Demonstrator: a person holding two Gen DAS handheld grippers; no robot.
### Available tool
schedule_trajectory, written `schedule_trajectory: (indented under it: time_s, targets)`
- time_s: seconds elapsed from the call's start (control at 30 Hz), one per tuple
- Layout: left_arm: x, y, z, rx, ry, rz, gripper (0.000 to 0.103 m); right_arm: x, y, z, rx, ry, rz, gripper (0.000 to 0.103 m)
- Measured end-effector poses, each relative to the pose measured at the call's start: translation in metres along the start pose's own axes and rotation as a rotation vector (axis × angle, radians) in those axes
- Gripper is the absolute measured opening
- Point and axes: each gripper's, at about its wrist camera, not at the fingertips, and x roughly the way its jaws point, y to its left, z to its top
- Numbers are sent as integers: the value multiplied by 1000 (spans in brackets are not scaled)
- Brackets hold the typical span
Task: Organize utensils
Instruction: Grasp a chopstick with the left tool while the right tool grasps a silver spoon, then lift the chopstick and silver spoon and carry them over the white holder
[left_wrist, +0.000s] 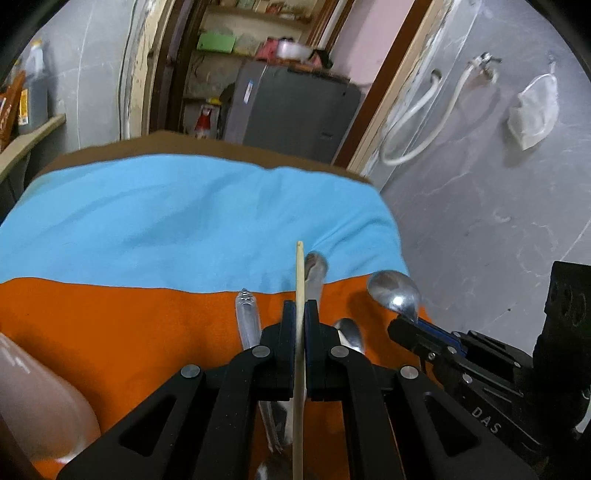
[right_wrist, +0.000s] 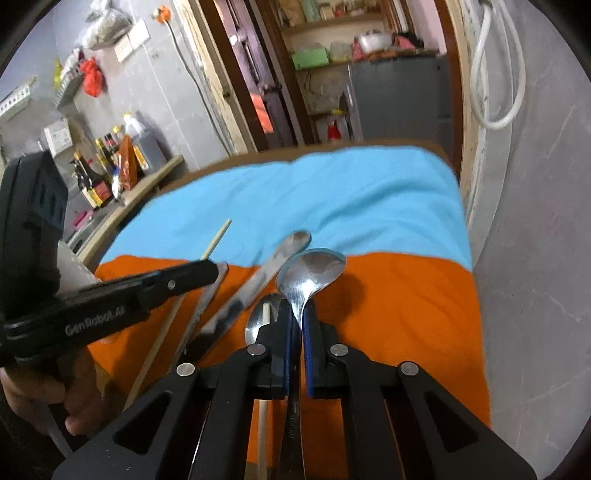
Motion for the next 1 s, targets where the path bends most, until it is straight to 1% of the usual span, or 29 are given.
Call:
schedule_trajectory:
  time_s: [0.3,0.53,0.83,1.0]
  targets:
    - [-41,-20,-4,41,-146,2,2,-32,14,-3,-39,-160,-17,3]
    - [-65,-30,-5,53,-212,-16,2,-50,25,-2,-45,-225,-25,3]
    - [-115,-28,6,32,-320,-19,2,-81,49,11,-55,-307,-14,3]
    - [-153,-15,19,-7,-398,-19,2,-96,71,27,-64,-364,28,3]
